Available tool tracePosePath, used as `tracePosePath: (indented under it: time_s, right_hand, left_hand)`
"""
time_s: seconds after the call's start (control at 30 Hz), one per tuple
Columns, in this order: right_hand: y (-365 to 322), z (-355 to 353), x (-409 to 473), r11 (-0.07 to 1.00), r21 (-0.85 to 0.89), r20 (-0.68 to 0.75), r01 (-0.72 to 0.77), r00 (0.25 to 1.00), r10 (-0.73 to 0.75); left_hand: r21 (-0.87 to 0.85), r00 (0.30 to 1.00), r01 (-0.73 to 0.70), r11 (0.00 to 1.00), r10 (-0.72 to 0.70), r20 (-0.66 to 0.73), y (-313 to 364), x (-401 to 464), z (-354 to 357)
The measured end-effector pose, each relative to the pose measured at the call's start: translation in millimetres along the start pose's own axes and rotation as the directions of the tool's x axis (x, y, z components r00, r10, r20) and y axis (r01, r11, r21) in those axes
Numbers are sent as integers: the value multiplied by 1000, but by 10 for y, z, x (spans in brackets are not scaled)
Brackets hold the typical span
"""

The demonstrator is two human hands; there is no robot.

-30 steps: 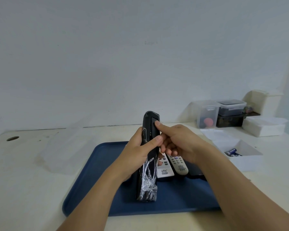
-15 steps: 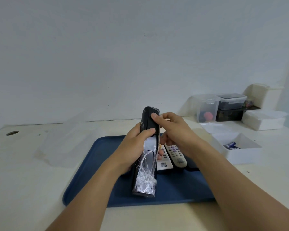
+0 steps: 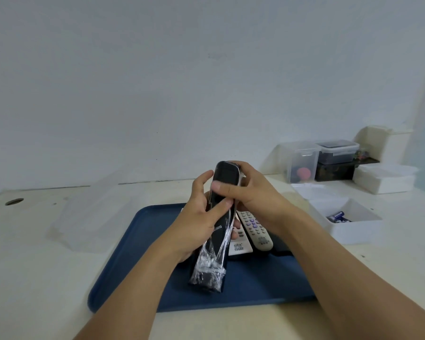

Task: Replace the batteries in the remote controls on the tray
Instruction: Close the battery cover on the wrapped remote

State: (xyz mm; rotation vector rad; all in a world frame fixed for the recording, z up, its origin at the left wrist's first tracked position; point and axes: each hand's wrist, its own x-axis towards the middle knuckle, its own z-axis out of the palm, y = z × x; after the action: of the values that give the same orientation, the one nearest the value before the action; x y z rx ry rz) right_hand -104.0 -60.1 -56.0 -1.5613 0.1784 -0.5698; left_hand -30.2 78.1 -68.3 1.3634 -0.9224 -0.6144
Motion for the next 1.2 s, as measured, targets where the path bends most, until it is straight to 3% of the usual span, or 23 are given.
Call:
tracePosePath:
  time_s: [0.07,0.23,0.47,0.67,0.77,0.93,1.2]
  right_hand:
    - [24,-1,8,998,-62,34,23,999,-21]
    - [-3,5,-12,999,-1,30,42,999,-42]
    - [3,29,-13,992,-54,1,115,993,-115]
    - [-4,29,-29,991,-19,-3,131,991,-131]
    - [-24,47,-19,988,-5,-59,152,987,-152]
    - [-73,96,-35,983,82,-176,164,973,-148]
    - [-132,148,-76,979,97,-30,181,983,-179]
  left_hand:
    - [22,1000,0,1000,0,-6,-24,8,-28]
    - [40,1000,5,999,-4,-23,-65,15,-21]
    - [54,999,-13,998,16,-51,-72,26,-12]
    - [-18,999,-15,1000,14,-33,-72,10,-3]
    - [-108,998,15,994,-22,-65,7,-8,40]
    - [-119,997,19,993,-28,-77,83,-18,16]
    - [23,987,-124,992,126,-101,191,5,-268]
